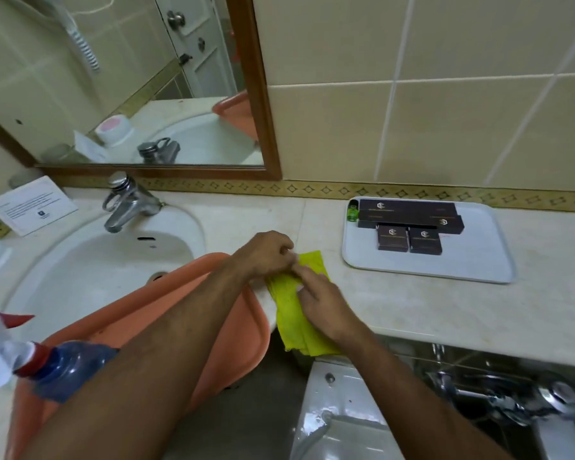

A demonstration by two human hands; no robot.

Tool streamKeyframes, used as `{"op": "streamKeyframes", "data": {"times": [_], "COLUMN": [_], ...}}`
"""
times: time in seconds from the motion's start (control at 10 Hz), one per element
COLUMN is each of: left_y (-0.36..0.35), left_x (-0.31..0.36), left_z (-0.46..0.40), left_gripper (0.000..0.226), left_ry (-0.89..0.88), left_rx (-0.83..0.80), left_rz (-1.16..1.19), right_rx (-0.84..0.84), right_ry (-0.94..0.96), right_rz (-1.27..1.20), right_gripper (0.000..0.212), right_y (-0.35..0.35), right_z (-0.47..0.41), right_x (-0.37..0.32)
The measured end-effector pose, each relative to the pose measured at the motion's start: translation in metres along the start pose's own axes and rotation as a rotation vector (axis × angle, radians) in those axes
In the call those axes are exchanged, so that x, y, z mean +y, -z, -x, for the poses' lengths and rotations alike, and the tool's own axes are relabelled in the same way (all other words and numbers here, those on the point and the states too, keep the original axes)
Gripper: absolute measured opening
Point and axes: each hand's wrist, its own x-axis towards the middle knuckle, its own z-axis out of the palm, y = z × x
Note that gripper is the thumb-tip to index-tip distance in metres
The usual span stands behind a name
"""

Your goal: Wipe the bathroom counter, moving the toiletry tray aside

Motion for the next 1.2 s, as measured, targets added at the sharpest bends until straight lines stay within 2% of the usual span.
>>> {"op": "streamKeyframes", "data": {"times": [0.1,0.2,0.3,0.4,0.5,0.6,0.7,0.8,0.9,1.0,1.1,1.2], "left_y": [-0.006,-0.001,0.025,0.067,0.109,0.150,0.178,0.175,0.136,0.078,0.037,0.025], "left_x": [0.010,0.021,0.039,0.059,0.071,0.069,0.049,0.019,-0.017,-0.048,-0.063,-0.053], "left_z": [-0.010,-0.014,0.000,0.033,0.071,0.100,0.103,0.083,0.065,0.065,0.070,0.075], "left_gripper": [0.031,0.031,0.019,0.016,0.014,0.016,0.024,0.016,0.027,0.028,0.032,0.032], "left_ry": [-0.037,-0.037,-0.098,-0.194,-0.284,-0.285,-0.195,0.058,0.252,0.323,0.336,0.266], "left_rx": [-0.118,-0.220,-0.355,-0.437,-0.478,-0.584,-0.593,-0.477,-0.433,-0.218,0.009,0.161], "left_rz": [-0.160,-0.199,-0.167,-0.082,0.108,0.373,0.494,0.271,-0.241,-0.371,-0.406,-0.493], "right_rx": [0.607,0.803,0.567,0.426,0.438,0.534,0.161,-0.060,0.044,0.187,0.181,0.146], "right_ry": [-0.173,-0.661,-0.838,-0.799,-0.682,-0.436,-0.156,-0.282,-0.405,-0.437,-0.386,-0.289], "right_rz": [-0.181,-0.506,-1.012,-1.129,-1.130,-0.923,-0.930,-0.991,-0.586,-0.213,-0.008,0.162], "right_gripper": [0.021,0.029,0.049,0.042,0.055,0.110,0.078,0.043,0.023,0.024,0.021,0.016], "right_y": [-0.003,-0.034,-0.054,-0.042,-0.025,-0.004,0.012,-0.006,-0.036,-0.060,-0.071,-0.065], "right_z": [0.050,0.095,0.090,0.078,0.078,0.088,0.088,0.076,0.051,0.029,0.022,0.031], "right_x": [0.013,0.023,0.015,-0.009,-0.035,-0.053,-0.056,-0.062,-0.074,-0.086,-0.091,-0.088]}}
